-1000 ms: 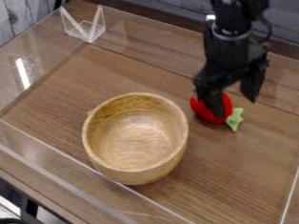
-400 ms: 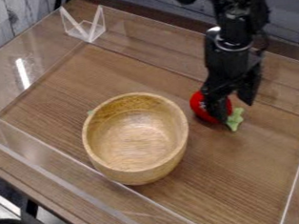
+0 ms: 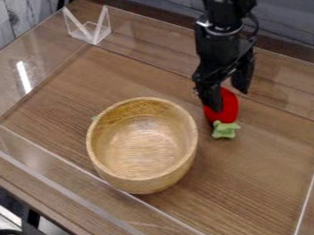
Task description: Move the red object to the right side of the table
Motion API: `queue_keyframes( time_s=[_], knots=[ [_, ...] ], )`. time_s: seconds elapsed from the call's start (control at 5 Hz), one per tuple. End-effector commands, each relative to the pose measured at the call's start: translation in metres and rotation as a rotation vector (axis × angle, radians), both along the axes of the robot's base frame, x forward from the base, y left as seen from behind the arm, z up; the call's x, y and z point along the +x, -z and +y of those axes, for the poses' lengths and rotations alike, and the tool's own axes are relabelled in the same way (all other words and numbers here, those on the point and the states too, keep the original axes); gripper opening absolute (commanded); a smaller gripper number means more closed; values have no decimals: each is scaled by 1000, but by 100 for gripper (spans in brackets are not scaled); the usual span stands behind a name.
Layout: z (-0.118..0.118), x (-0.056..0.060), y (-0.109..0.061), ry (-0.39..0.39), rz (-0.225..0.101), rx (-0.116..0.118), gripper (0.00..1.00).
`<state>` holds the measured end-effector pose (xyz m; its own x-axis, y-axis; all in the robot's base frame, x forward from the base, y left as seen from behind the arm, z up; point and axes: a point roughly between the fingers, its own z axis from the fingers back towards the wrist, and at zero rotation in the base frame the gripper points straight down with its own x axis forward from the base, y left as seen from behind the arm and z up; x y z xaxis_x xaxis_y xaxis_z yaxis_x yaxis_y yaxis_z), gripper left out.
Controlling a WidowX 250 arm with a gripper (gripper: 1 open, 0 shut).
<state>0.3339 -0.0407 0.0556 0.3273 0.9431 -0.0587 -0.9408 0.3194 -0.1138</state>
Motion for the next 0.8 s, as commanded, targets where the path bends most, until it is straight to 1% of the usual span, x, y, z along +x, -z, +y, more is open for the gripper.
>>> queue_keyframes(
  time_s=[0.0, 0.2, 0.4, 0.6],
  knots=[
    [-11, 11, -18, 33, -45, 2, 100],
    [-10, 15, -3, -12, -42, 12, 100],
    [-9, 18, 10, -45, -37, 16, 100],
    [-10, 20, 16, -65, -24, 10, 100]
  ],
)
